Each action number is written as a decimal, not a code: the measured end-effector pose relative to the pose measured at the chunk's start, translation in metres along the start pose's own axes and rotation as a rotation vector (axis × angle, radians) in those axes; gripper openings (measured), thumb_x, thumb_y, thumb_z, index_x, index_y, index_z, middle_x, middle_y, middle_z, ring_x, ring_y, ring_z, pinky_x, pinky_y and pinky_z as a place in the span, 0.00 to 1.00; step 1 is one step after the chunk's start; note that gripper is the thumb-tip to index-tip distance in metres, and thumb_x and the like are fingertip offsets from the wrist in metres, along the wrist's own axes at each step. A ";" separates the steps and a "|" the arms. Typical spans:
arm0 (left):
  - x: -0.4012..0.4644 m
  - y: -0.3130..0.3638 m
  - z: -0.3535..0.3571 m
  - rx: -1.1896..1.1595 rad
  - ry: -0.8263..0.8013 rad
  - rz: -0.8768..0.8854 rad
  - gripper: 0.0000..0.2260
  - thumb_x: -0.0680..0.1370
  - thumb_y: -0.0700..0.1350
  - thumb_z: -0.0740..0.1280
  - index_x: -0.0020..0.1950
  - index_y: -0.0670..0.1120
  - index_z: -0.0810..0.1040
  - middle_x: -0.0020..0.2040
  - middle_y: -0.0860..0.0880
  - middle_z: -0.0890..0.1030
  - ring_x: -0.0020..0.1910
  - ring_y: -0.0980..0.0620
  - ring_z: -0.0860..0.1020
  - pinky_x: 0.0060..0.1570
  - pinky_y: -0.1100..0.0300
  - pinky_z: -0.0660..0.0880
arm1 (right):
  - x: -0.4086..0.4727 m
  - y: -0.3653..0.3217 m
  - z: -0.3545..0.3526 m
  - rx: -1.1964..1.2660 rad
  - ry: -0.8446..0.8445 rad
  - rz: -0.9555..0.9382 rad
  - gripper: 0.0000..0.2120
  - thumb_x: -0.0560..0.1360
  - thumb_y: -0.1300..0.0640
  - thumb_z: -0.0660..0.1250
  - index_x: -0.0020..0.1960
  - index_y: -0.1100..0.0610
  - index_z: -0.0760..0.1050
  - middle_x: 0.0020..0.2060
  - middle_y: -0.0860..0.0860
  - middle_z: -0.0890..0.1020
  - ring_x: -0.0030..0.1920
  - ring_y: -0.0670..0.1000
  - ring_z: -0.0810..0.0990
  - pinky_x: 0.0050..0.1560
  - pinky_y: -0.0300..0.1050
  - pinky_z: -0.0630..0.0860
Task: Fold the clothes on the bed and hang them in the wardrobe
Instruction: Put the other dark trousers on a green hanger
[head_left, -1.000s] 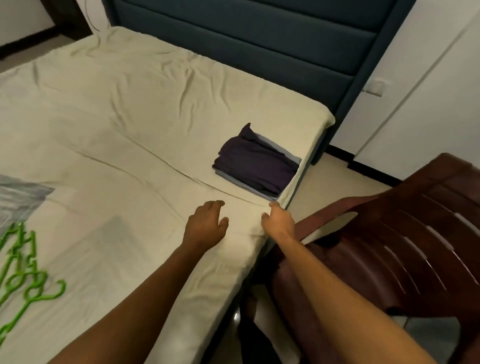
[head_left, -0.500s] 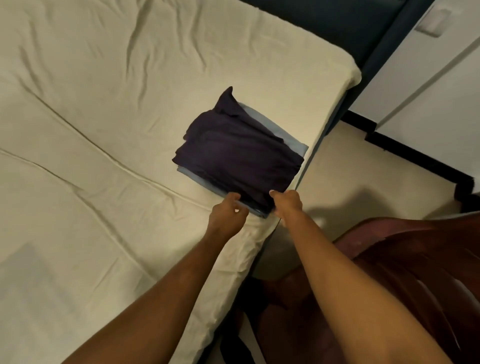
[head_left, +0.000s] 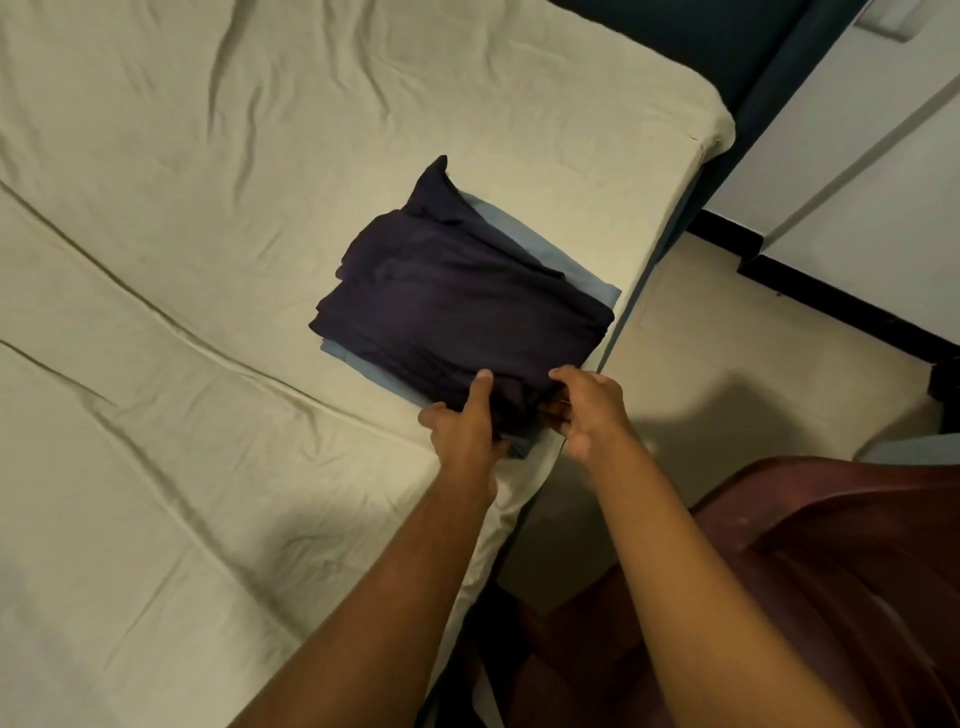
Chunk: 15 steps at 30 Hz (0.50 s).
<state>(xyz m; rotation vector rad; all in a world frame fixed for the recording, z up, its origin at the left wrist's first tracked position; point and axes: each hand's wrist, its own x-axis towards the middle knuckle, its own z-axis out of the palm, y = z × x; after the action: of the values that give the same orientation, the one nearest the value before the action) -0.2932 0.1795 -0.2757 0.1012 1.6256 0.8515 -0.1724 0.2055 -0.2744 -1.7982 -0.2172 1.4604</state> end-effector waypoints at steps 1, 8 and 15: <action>-0.003 0.004 0.005 -0.100 0.017 -0.034 0.32 0.73 0.58 0.75 0.67 0.49 0.59 0.64 0.44 0.71 0.60 0.42 0.77 0.49 0.47 0.82 | -0.005 -0.002 -0.001 0.066 -0.041 0.007 0.02 0.74 0.64 0.69 0.45 0.59 0.76 0.43 0.57 0.83 0.45 0.60 0.82 0.57 0.59 0.79; 0.008 0.026 0.021 -0.409 0.114 -0.106 0.34 0.71 0.51 0.79 0.65 0.45 0.60 0.58 0.45 0.71 0.54 0.45 0.76 0.55 0.46 0.80 | -0.014 -0.002 -0.001 0.238 -0.172 0.081 0.03 0.77 0.64 0.65 0.49 0.61 0.76 0.38 0.58 0.81 0.40 0.57 0.82 0.50 0.54 0.82; 0.019 0.024 0.016 -0.376 -0.006 -0.047 0.23 0.74 0.44 0.76 0.63 0.47 0.68 0.62 0.46 0.76 0.53 0.48 0.78 0.55 0.47 0.80 | 0.003 -0.011 0.005 0.329 -0.220 0.081 0.15 0.76 0.52 0.70 0.61 0.54 0.77 0.54 0.57 0.84 0.54 0.59 0.83 0.55 0.58 0.81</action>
<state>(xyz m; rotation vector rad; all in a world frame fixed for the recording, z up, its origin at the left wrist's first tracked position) -0.2931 0.2147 -0.2777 -0.1974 1.4308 1.1039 -0.1723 0.2169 -0.2696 -1.3979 -0.0107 1.6451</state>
